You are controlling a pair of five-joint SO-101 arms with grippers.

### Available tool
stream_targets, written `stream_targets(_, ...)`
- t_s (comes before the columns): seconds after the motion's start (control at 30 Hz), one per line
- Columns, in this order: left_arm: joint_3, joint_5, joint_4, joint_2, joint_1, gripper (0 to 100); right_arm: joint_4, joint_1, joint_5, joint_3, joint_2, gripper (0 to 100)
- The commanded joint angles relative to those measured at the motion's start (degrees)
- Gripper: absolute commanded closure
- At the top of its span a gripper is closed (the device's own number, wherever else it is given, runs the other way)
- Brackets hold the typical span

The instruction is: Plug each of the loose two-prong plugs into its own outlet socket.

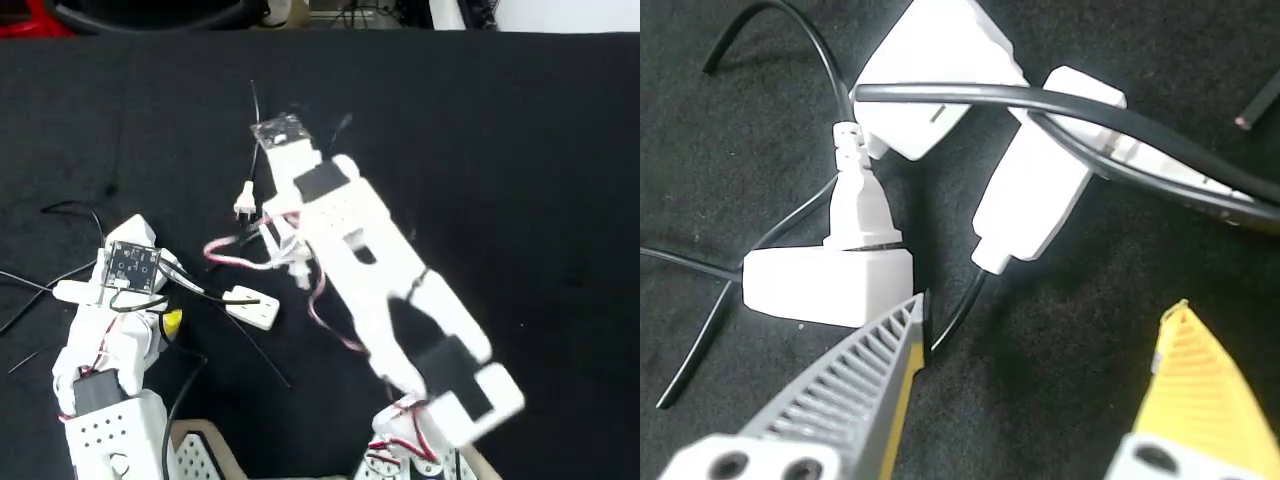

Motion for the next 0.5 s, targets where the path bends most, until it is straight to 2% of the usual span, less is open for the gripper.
stream_targets(0.0, 0.7, -0.4, -1.0, -0.6, 0.4, 65, -11.5, 0.9, -4.2, 8.2, -8.9, 98.7)
stream_targets(0.13, 0.4, -1.4, -0.5, -0.6, 0.7, 65, -17.8, 4.7, -4.2, 16.4, -17.0, 98.7)
stream_targets(0.33, -1.5, -14.2, -0.5, -0.6, 1.3, 65, -18.5, 11.8, -4.1, 25.5, -28.4, 98.7)
stream_targets(0.47, -9.9, -19.5, 2.5, -0.6, 6.5, 65, -17.6, 21.2, -4.1, 26.8, -36.4, 98.7)
